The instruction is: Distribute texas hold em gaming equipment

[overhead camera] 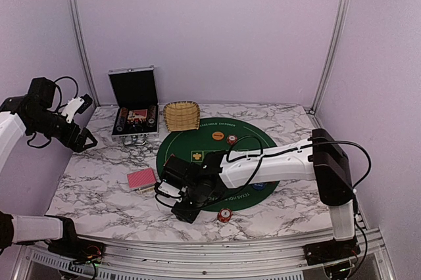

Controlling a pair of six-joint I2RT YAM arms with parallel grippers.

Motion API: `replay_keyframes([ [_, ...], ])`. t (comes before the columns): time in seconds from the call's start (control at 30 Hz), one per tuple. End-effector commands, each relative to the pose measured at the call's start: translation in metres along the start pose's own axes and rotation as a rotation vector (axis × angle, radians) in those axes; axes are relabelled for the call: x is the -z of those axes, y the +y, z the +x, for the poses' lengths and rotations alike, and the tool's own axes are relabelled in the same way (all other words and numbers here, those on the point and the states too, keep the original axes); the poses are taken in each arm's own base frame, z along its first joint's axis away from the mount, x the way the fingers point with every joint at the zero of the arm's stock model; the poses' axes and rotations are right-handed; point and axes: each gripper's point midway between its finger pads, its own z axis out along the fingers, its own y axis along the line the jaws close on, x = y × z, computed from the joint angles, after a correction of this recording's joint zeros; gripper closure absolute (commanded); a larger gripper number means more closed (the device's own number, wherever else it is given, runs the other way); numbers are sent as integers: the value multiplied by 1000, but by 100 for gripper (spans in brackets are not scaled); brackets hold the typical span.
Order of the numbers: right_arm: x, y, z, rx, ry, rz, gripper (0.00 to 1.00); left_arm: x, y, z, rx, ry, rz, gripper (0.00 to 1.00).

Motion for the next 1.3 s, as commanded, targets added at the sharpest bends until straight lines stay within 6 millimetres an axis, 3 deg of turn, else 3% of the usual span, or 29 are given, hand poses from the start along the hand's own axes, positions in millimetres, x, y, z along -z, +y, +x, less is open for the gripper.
replay_keyframes([
  [0.0,29,8,-26,2,-98,-8,52,5,-4,4,-5,5,1,1],
  [0.43,22,3,-20,-3,-84,20,54,6,-4,3,-4,2,-1,1],
  [0.7,16,4,-17,0,-72,14,47,6,-4,3,-6,2,-2,1],
  [1.27,7,3,-11,2,-49,15,53,7,-4,3,-11,-1,-6,1],
])
